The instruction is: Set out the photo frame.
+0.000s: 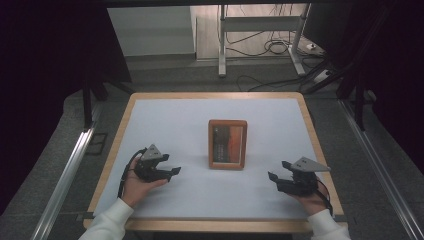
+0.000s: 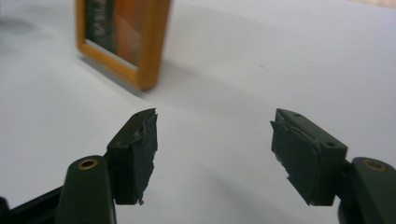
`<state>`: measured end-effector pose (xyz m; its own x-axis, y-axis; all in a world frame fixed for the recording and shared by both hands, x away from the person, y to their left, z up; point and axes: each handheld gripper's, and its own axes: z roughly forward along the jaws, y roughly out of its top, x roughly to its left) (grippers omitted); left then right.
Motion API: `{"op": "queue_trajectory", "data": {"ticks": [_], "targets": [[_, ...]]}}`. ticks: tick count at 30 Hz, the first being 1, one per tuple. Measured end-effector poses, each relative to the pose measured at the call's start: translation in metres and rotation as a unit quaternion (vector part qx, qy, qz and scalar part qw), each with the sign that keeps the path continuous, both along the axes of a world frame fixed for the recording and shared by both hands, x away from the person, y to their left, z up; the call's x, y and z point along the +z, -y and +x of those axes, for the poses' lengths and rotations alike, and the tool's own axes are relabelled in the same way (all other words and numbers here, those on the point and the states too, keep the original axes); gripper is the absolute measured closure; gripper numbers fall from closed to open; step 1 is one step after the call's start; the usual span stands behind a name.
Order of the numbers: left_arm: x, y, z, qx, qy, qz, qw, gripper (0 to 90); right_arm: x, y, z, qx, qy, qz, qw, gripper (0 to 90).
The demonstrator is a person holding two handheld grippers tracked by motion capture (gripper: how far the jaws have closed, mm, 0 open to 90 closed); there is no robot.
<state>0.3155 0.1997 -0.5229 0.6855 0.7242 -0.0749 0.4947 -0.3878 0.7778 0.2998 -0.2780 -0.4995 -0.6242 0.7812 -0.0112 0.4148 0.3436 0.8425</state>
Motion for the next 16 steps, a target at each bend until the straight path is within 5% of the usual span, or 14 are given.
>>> {"op": "queue_trajectory", "data": {"ticks": [6, 16], "targets": [[-0.0001, 0.0044, -0.0071, -0.004, 0.007, 0.019, 0.9998, 28.8, -0.0071, 0.0119, 0.0038, -0.029, -0.019, 0.008, 0.9994, 27.3], [-0.0020, 0.0029, -0.0044, -0.003, 0.003, 0.017, 0.9999, 28.9, -0.0079, 0.0086, 0.0040, -0.038, -0.014, 0.004, 0.9992, 20.7]]}}
